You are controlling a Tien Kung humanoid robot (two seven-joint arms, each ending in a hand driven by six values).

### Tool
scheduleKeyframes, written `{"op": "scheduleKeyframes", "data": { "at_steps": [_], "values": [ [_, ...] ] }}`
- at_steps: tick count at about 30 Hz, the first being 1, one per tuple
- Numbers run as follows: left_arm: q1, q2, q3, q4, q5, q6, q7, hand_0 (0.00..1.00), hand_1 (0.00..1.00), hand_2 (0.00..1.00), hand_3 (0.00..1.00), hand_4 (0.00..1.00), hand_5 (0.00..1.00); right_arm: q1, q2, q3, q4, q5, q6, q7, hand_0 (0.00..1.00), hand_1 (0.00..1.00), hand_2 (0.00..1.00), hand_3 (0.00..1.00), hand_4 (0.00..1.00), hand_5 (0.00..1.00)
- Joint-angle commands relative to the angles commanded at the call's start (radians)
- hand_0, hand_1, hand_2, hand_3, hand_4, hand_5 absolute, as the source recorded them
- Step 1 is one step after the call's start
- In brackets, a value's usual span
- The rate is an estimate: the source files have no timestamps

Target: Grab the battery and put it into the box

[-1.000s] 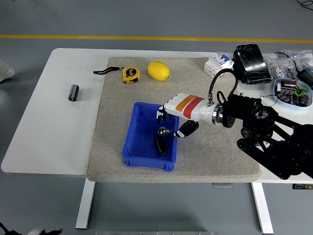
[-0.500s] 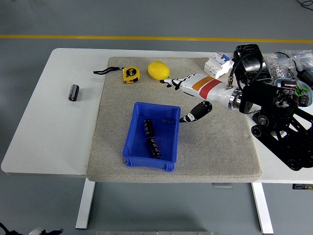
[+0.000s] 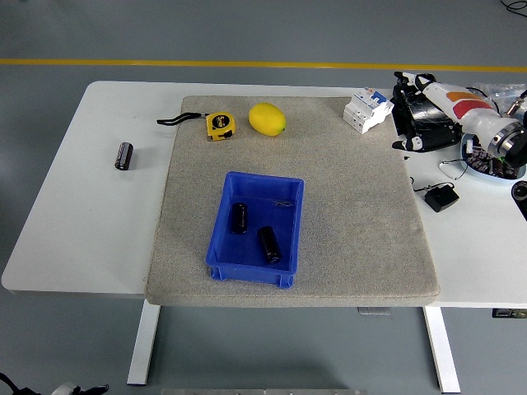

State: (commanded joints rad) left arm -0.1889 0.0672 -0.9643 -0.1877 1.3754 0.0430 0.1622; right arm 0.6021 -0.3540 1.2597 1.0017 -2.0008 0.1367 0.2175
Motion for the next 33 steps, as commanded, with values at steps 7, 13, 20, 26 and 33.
{"op": "scheduleKeyframes", "data": {
  "at_steps": [7, 13, 20, 26, 33],
  "values": [
    [-0.004, -0.003, 0.002, 0.002, -0.001, 0.0, -0.001, 0.581, 0.531, 0.638, 0.683, 0.705, 0.697, -0.099, -0.018, 0.126, -0.022, 0.23, -0.023, -0.034, 0.759, 0.738, 0.871, 0.929, 0.974, 0.315],
    [-0.004, -0.006, 0.006, 0.003, -0.005, -0.003, -0.001, 0.592, 0.535, 0.643, 0.681, 0.705, 0.699, -0.177, -0.017, 0.146, 0.006, 0.468, -0.042, -0.055, 0.759, 0.744, 0.863, 0.91, 0.98, 0.356],
    [0.0, -0.009, -0.001, 0.004, 0.008, -0.006, 0.004, 0.604, 0.558, 0.661, 0.681, 0.7, 0.697, -0.287, 0.026, 0.157, 0.112, 0.755, -0.069, -0.106, 0.744, 0.745, 0.845, 0.893, 0.998, 0.513],
    [0.006, -0.015, -0.017, 0.005, 0.028, -0.007, 0.007, 0.604, 0.562, 0.663, 0.682, 0.697, 0.701, -0.404, 0.093, 0.198, 0.241, 0.972, -0.111, -0.114, 0.746, 0.747, 0.84, 0.885, 0.998, 0.578],
    [0.005, -0.016, -0.021, 0.005, 0.048, -0.023, 0.013, 0.609, 0.568, 0.673, 0.684, 0.697, 0.703, -0.509, 0.14, 0.251, 0.338, 1.001, -0.11, -0.083, 0.75, 0.749, 0.84, 0.875, 0.998, 0.672]
  ]
}}
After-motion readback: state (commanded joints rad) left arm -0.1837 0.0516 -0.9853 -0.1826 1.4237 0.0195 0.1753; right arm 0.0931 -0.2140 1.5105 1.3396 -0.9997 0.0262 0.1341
